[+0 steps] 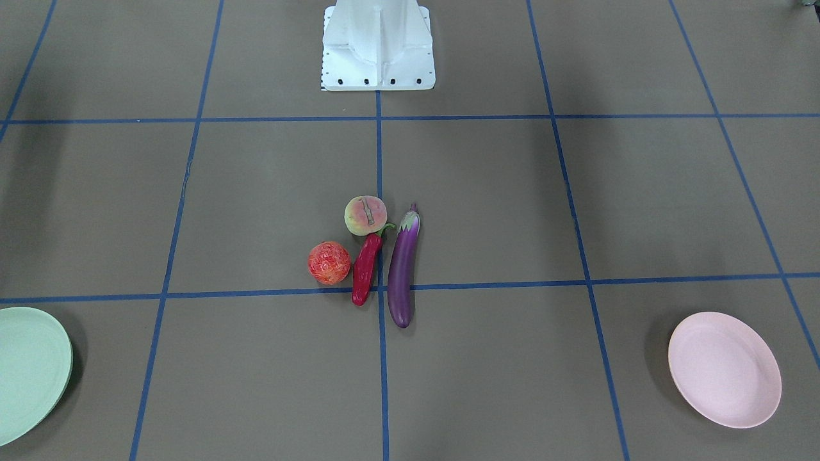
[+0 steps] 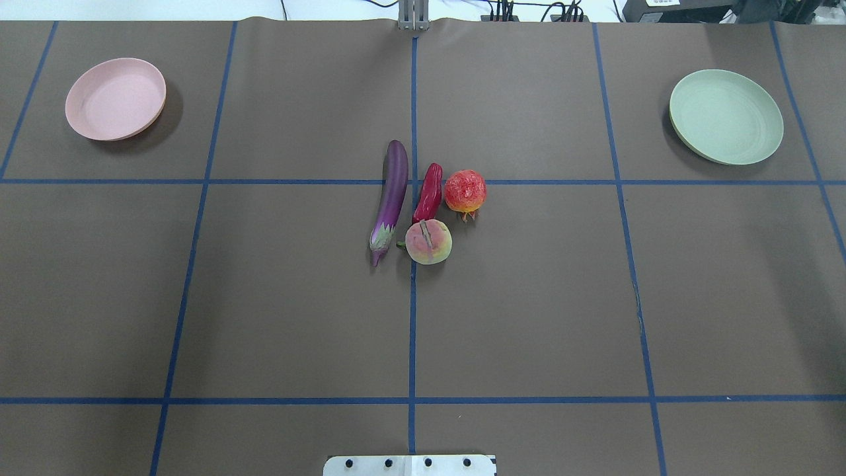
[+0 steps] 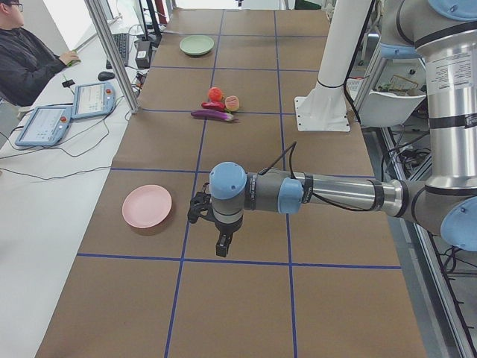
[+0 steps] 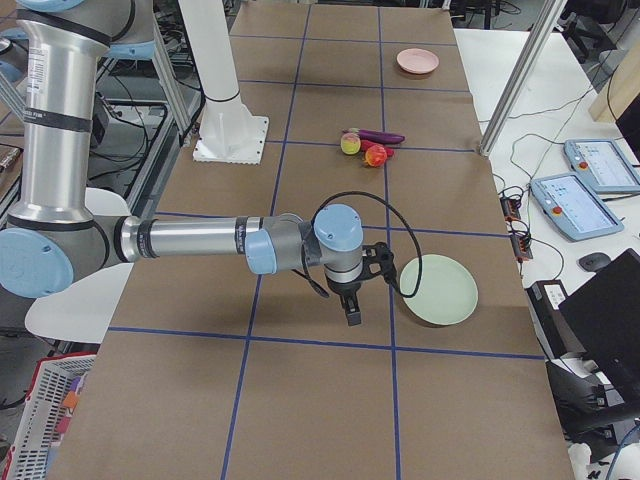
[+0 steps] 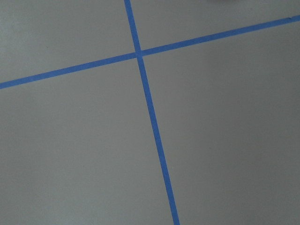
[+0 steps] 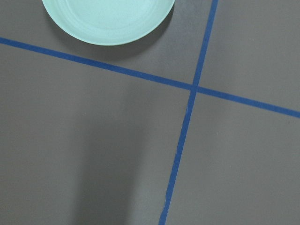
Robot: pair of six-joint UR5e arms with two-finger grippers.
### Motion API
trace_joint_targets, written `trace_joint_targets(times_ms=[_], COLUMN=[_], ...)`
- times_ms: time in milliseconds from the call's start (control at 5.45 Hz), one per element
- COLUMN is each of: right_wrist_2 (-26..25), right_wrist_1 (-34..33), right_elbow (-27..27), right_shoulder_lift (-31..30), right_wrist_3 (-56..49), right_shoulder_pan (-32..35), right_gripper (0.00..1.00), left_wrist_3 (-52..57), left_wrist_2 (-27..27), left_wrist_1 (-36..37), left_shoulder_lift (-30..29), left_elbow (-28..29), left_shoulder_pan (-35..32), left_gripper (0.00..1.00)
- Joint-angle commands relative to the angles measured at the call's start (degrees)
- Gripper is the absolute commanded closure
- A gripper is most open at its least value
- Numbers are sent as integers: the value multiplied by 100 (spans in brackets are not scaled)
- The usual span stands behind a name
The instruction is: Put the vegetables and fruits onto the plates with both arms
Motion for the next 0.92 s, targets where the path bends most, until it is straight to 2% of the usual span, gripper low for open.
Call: trace_joint_targets(times_ms=[0,184,367,551,734], right_wrist_2=[122,506,536,754,773], right_wrist_1=[1103,1193,1507,1710,2295], right_elbow=[-390,-602,-726,-727,-762], right_shoulder_lift=[346,558,621,613,630], right_wrist_3=[61,740,956,976,1211], right_shoulder_pan=[-399,-463,-559,-560,-630], right_gripper=[0,0,0,0,0], left_wrist_3=[-6,-6,-24,-32,-24], left_wrist_2=[-21,14,-12,-21,-38], left_wrist_1=[-43,-226,-385,-630,-867], left_shoulder_lift=[-518,-825,-1220,-1267,-1285], left_elbow=[55,212,683,871,908], left_shoulder_pan=[6,15,32,32,32], left_gripper=[0,0,0,0,0])
